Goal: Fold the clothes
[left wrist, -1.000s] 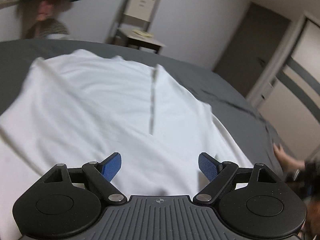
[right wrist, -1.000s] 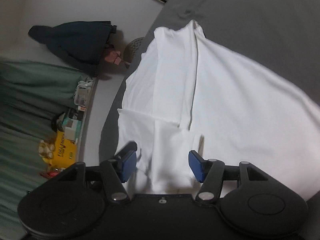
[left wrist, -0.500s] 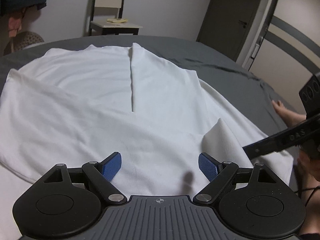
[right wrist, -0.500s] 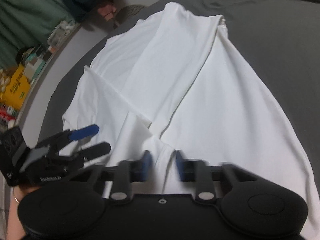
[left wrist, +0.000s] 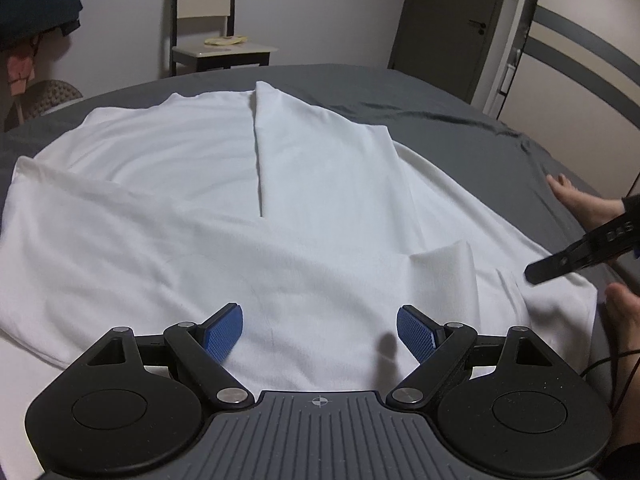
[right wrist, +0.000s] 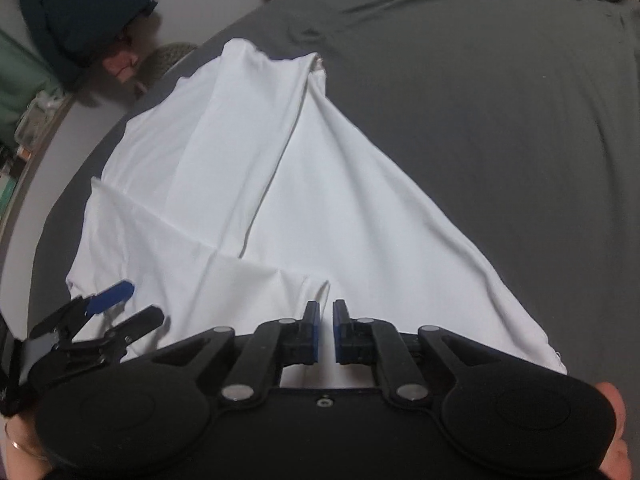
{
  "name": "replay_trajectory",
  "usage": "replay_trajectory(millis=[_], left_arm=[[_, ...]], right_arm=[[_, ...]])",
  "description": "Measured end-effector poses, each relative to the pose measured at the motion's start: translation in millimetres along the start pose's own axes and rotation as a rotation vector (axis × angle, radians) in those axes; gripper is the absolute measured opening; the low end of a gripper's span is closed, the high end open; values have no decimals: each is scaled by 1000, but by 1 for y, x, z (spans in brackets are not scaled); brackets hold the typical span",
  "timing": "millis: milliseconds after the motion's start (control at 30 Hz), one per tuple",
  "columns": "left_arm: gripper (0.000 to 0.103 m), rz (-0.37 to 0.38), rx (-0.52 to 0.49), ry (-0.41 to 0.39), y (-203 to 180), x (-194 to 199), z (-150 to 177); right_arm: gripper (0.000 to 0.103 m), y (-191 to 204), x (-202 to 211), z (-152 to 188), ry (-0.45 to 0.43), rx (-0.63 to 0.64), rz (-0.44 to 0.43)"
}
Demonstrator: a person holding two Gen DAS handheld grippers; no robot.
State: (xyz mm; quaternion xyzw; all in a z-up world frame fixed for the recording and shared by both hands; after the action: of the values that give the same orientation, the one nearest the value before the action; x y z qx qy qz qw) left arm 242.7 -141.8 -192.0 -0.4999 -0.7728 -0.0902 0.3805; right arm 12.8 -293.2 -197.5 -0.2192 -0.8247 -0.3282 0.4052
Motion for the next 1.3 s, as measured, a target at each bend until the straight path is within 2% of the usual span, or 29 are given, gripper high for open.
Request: replay_trajectory(millis=[33, 67, 100, 133, 233, 267, 300, 400, 500, 533, 567, 600, 633, 667, 767, 800, 867, 933, 1033, 1100, 1133, 1200, 1233, 1300], left_arm=[[85, 1, 1, -4, -1, 1, 0], [85, 15, 10, -16, -1, 4, -1], [85, 28, 20, -28, -1, 7, -2], [85, 44, 30, -40, -1, 10, -4], [85, 95, 56, -82, -2, 18, -8], [85, 96, 56, -91, -3, 18, -9], [85, 89, 53, -87, -2, 17, -8], [85, 67, 45, -75, -2, 12, -7], [85, 37, 34, -67, 0, 10, -7], [85, 34, 38, -69, 1, 10, -8], [85, 32, 43, -73, 1, 11, -9], [85, 30, 52, -78, 3, 11, -9], [85, 29, 62, -83, 5, 12, -10], [85, 27, 71, -88, 6, 12, -11], [85, 6, 95, -99, 13, 14, -11], [85, -4, 103, -105, 16, 15, -12], [85, -40, 120, -131, 21, 17, -15], [85, -81, 163, -181, 31, 23, -19], [85, -144, 228, -257, 45, 33, -25], [93, -215, 256, -309, 56, 43, -31], [102, -262, 264, -336, 62, 49, -35], [103, -364, 269, -395, 74, 62, -44], [103, -414, 272, -426, 81, 68, -50], [103, -457, 313, -453, 102, 75, -63]], right_arm=[[29, 1, -1, 0, -9, 0, -9], [49, 5, 0, -2, -28, 19, -12], [53, 8, 1, -4, -43, 37, -13], [52, 11, -2, -6, -44, 56, -13], [32, 10, -16, -10, 3, 68, -22], [15, 8, -19, -11, 19, 58, -26], [5, 5, -18, -10, 25, 33, -27], [5, -3, -5, -4, 26, -22, -10], [5, -8, 6, 3, 26, -11, 21], [6, -10, 4, 5, 36, -6, 24], [15, -12, 2, 6, 50, -6, 28], [33, -16, -1, 6, 72, -26, 41], [36, -17, -3, 6, 80, -35, 54], [39, -13, 2, 5, 47, -10, 68], [39, 1, 14, 2, -52, 69, 101], [40, 7, 13, 2, -62, 106, 83], [46, 15, -5, 6, 48, 129, 37], [46, 21, -20, 9, 139, 145, -2], [50, 33, -5, -21, 20, 167, -17], [76, 47, 5, -58, -112, 254, -41], [78, 52, 4, -80, -171, 298, -57], [78, 60, -10, -130, -249, 368, -104], [78, 65, -23, -155, -234, 402, -131], [77, 72, -53, -200, -165, 464, -160]])
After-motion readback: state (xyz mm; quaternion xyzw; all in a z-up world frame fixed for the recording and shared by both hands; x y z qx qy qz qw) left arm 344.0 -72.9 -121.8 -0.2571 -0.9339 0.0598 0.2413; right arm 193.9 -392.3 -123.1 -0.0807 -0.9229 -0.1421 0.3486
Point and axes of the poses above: each gripper's, at about its wrist camera, not at the fingertips, and x roughly against the way its jaws point, y to its left, z to its underside, the point moved 4 cm from there along -x, roughly the way its jaws point, and after that the axes turned 8 degrees about x, right-handed, at the moved point
